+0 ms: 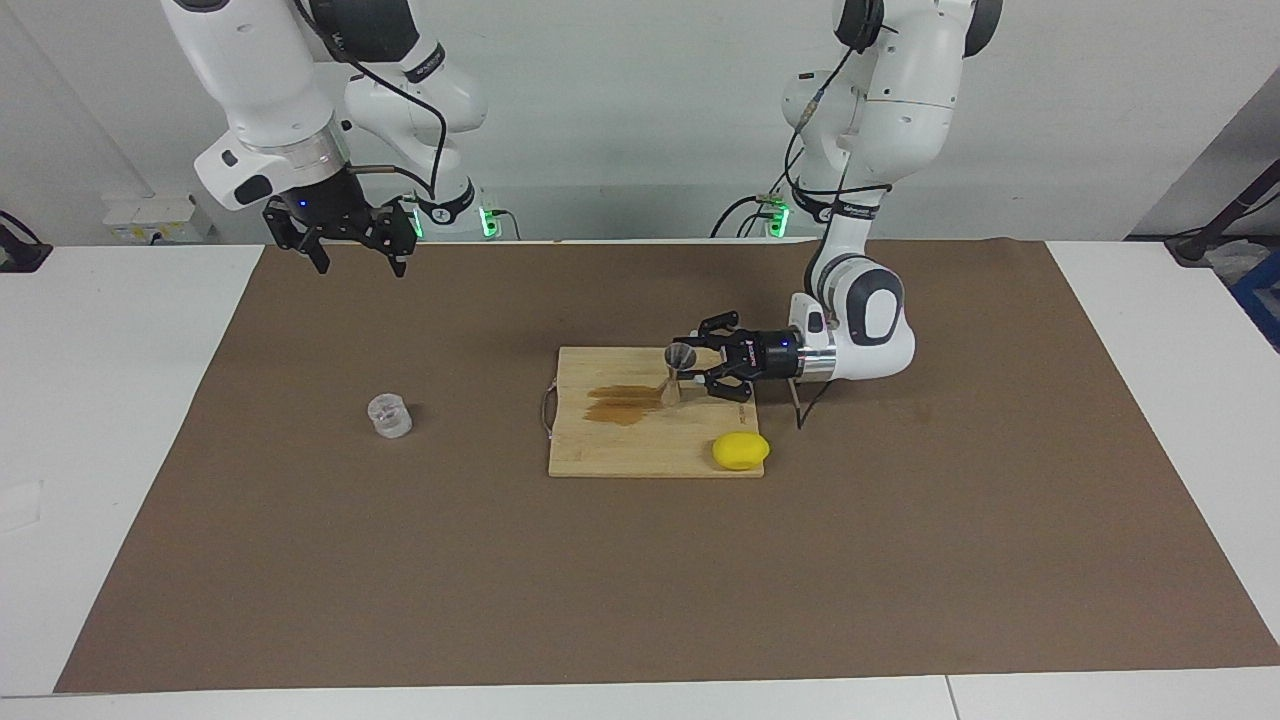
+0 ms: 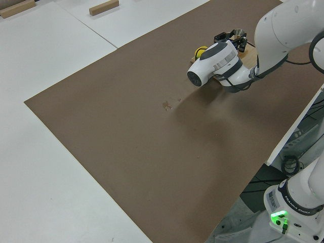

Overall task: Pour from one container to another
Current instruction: 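Lift the metal cup with the left gripper onto the cutting board, then lower the metal cup onto the board and open the left gripper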

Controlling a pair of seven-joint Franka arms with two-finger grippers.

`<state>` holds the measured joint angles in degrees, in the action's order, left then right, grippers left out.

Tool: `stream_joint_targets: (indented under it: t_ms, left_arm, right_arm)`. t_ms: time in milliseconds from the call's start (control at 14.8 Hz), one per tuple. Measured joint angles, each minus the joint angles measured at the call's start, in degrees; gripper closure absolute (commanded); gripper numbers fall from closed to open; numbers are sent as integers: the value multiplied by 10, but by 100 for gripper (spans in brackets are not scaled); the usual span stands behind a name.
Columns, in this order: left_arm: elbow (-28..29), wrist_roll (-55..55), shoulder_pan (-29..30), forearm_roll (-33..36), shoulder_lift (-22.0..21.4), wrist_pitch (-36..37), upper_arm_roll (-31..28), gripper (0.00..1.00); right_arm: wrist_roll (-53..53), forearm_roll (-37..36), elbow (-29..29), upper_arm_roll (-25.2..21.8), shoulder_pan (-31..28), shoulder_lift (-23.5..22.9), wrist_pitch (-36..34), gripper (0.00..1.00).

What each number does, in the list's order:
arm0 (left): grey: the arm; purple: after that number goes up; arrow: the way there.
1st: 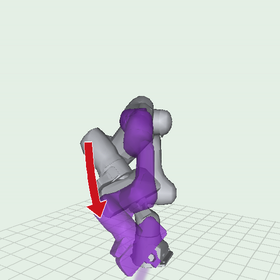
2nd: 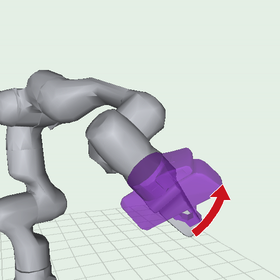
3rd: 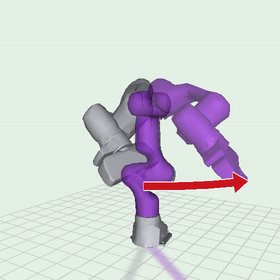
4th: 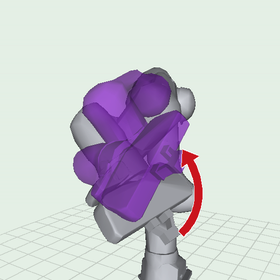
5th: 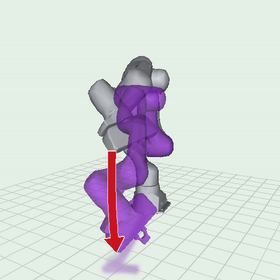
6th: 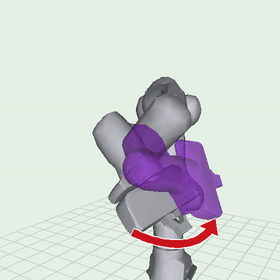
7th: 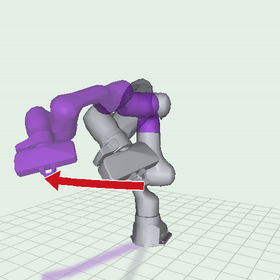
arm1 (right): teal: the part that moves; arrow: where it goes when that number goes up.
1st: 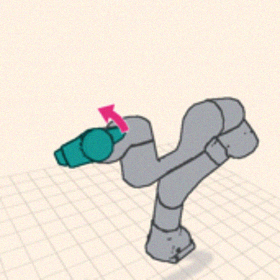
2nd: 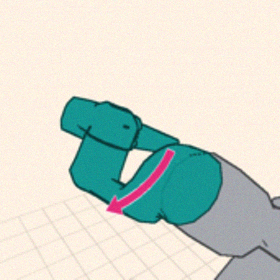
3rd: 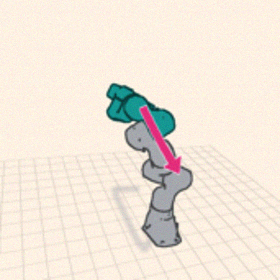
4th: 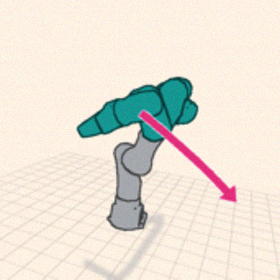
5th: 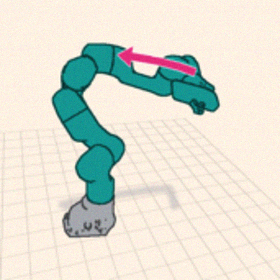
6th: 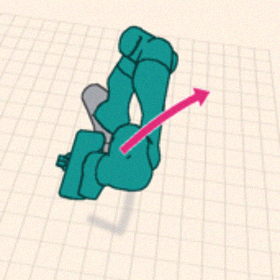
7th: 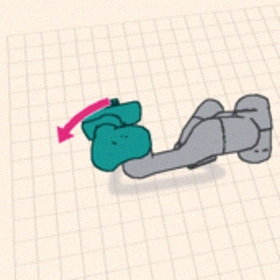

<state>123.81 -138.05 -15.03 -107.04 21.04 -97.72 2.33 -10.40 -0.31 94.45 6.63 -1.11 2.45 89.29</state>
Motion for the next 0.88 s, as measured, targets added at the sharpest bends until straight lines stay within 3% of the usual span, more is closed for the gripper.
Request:
stream_joint_targets:
  t_ms: [405, 877]
  left_arm:
    - [1, -63, -62, -73, 0, -67, 0, 75]
    - [3, -139, -90, -112, 0, -111, -1, 73]
  right_arm:
    - [0, 0, 0, 0, 0, 0, 0, 0]
    - [0, 0, 0, 0, 0, 0, 0, 0]
